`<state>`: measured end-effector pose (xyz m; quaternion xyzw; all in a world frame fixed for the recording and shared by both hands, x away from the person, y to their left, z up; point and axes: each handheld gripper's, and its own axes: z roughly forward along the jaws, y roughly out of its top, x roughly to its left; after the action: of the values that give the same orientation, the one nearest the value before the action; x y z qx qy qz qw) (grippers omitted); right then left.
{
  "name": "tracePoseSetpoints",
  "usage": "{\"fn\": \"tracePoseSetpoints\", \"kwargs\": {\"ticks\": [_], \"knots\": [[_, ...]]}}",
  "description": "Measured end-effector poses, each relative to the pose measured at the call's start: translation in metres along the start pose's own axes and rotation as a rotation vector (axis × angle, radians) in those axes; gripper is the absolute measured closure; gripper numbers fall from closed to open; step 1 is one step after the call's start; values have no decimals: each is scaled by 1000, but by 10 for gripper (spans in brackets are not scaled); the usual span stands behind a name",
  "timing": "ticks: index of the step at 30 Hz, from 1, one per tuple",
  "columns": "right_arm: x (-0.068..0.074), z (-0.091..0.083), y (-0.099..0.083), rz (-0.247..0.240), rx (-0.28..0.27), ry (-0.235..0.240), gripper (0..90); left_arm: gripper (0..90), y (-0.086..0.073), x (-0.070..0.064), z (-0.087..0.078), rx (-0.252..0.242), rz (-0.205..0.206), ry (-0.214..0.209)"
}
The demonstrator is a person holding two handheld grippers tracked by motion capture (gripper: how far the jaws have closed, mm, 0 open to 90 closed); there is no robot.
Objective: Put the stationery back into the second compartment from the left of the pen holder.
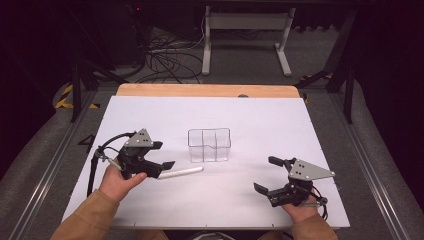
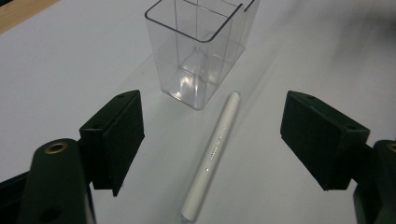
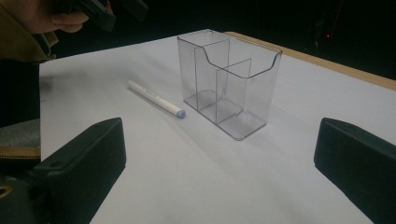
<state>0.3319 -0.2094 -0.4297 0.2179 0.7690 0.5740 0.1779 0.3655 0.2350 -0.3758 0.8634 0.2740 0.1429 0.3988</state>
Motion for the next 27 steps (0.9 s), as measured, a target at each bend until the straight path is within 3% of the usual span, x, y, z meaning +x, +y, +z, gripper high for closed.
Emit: {"fn": "tracePoseSetpoints", "kwargs": {"ticks": [4, 8, 12, 22, 27], "knots": [[0, 0, 0, -1, 1, 3, 28, 253, -1, 5, 8, 26, 13, -6], [0, 0, 0, -3, 1, 5, 28, 254, -2, 9, 17, 54, 11, -38], [0, 0, 0, -2, 2, 5, 28, 259, -2, 10, 26, 77, 17, -41], [0, 1, 0, -1, 6, 10, 28, 273, -3, 9, 40, 156, 74, -15], [0, 1, 0, -2, 7, 12, 28, 293, -3, 9, 44, 168, 91, -36]]}}
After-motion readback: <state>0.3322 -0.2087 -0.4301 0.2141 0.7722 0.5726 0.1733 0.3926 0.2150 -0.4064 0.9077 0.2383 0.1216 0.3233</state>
